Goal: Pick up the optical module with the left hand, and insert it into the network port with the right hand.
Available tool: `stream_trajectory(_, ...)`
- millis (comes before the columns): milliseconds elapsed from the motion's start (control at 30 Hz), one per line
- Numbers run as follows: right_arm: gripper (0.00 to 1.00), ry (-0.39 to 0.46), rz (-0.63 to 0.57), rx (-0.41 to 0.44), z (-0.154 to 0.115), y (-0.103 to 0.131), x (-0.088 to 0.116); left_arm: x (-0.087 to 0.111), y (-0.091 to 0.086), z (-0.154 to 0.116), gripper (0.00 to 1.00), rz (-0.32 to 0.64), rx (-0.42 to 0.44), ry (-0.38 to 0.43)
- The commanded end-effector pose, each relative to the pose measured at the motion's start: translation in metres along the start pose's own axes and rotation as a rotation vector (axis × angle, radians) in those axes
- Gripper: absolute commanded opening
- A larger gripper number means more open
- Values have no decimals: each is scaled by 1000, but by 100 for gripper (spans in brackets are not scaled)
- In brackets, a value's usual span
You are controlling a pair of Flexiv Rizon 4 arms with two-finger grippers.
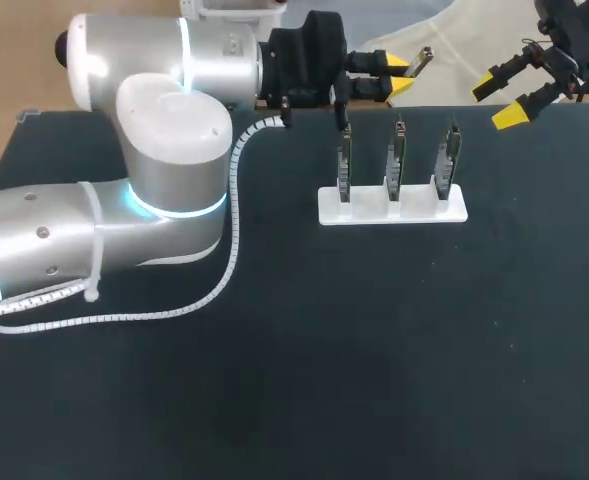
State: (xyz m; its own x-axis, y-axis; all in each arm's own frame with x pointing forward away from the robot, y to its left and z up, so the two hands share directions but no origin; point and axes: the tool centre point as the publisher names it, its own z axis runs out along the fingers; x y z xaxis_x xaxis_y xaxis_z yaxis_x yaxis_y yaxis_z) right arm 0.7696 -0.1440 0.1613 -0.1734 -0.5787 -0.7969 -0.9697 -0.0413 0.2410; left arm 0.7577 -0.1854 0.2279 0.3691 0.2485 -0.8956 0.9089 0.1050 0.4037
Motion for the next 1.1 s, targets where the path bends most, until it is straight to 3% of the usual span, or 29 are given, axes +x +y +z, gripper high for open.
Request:
stream_trajectory(33,100,0,0,3,0,1,0,4,7,12,0,19,16,-62)
stream_trajectory(167,100,0,0,3,0,1,0,0,8,10,0,66,31,-17)
stream_trajectory(733,100,0,0,3,0,1,0,0,7,10,0,57,21,-22)
stream_trajectory(1100,100,0,0,3,0,1,0,-13,19,47,0,6,92,-111)
